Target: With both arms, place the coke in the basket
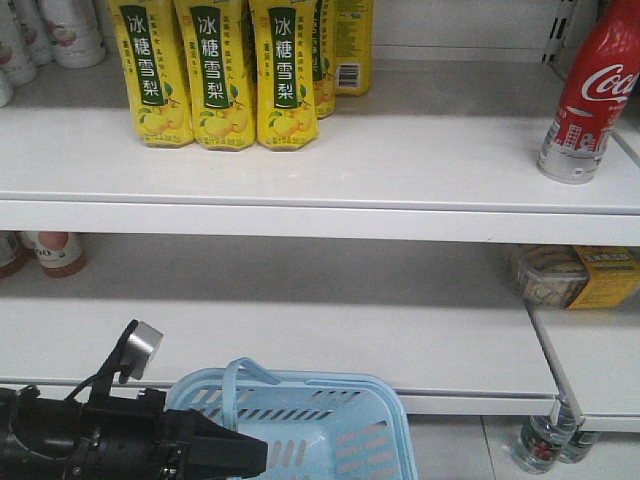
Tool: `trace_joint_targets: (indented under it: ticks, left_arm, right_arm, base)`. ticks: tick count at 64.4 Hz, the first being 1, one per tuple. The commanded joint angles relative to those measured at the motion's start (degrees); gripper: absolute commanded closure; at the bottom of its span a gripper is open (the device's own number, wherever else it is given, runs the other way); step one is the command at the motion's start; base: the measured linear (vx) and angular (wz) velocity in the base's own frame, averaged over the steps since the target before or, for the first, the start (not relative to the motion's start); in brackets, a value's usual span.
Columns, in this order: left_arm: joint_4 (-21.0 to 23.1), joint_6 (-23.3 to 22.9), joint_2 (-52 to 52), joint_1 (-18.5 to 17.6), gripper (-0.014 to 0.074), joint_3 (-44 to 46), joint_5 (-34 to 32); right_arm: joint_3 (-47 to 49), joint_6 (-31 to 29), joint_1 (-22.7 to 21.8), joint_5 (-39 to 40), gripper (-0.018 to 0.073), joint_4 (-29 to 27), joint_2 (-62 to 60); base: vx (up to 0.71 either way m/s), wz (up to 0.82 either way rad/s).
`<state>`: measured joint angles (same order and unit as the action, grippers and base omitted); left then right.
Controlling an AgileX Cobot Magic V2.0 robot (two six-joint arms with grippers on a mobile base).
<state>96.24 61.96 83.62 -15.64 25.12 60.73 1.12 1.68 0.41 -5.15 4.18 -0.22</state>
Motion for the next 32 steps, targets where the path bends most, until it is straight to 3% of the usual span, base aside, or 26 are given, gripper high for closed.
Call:
trace_joint_targets:
  ticks: [1,18,32]
  left_arm:
    - [4.9,0.5,-2.0,-0.4,0.0603,1.0,4.3]
    - [4.9,0.5,-2.0,-0.4,0.0603,1.0,4.3]
    - [4.9,0.5,-2.0,-0.4,0.0603,1.0,4.3]
  right_arm:
    - [5.9,-0.1,-0.3,2.4,0.0569,-0.1,3.4]
    - [22.3,-0.3,-0.3,-3.9,0.0569,-0.1,16.9]
    - [27.6,-0.3,-0.3,-1.4,0.0569,-2.4,23.2]
  base:
    - [0.0,0.0]
    - [0.0,0.0]
    - [0.0,0.0]
